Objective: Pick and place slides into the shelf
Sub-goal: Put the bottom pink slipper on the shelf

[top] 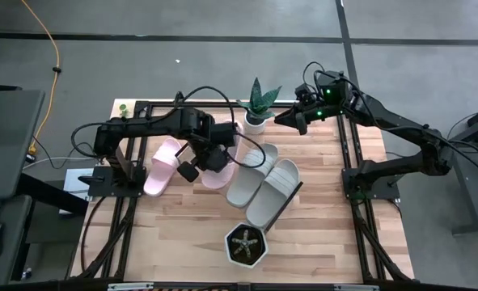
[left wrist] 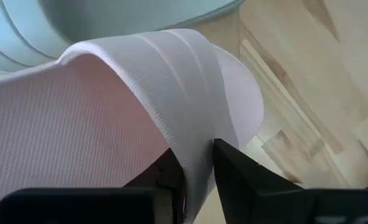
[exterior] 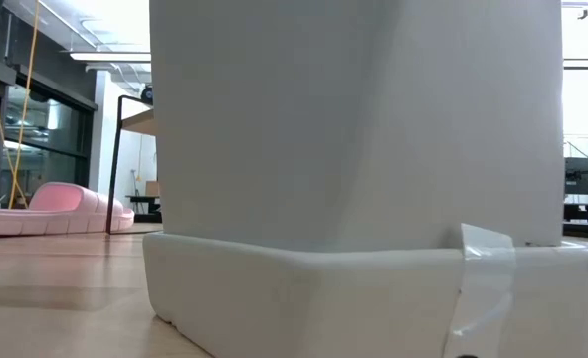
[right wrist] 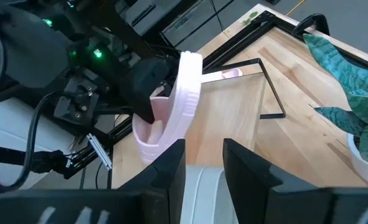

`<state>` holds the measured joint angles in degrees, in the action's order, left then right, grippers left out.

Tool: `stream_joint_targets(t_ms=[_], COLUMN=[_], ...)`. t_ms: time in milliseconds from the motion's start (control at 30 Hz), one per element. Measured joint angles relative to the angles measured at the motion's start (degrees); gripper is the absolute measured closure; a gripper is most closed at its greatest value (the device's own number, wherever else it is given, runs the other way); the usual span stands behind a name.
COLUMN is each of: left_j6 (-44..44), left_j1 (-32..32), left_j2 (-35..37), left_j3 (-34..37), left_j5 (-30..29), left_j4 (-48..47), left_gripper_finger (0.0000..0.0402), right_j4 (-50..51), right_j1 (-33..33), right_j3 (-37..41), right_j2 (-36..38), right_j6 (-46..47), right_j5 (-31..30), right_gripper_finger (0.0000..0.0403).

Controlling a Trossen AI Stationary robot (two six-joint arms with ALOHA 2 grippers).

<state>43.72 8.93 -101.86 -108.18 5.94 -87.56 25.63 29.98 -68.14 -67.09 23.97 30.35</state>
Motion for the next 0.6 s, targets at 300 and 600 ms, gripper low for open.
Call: stream_joint_targets(t_ms=[300,600], left_j6=[-0.16,0.28], left_j1=[0.06,0.04], left_j2=[0.0,0.0], left_j3=[0.0,0.0], left_j5=[-2.23,-3.64], left_j4=[0.73,2.71], left_gripper_finger=[0.0309,0.0296], right_j4=[0.0,0.0], right_j1=[0.02,0.0], right_j3=[0.0,0.0], right_j2=[-0.02,-0.02], right_j6=[-0.02,0.0], right_j5=[-0.02,-0.02], right_gripper_finger=[0.0304,0.0304])
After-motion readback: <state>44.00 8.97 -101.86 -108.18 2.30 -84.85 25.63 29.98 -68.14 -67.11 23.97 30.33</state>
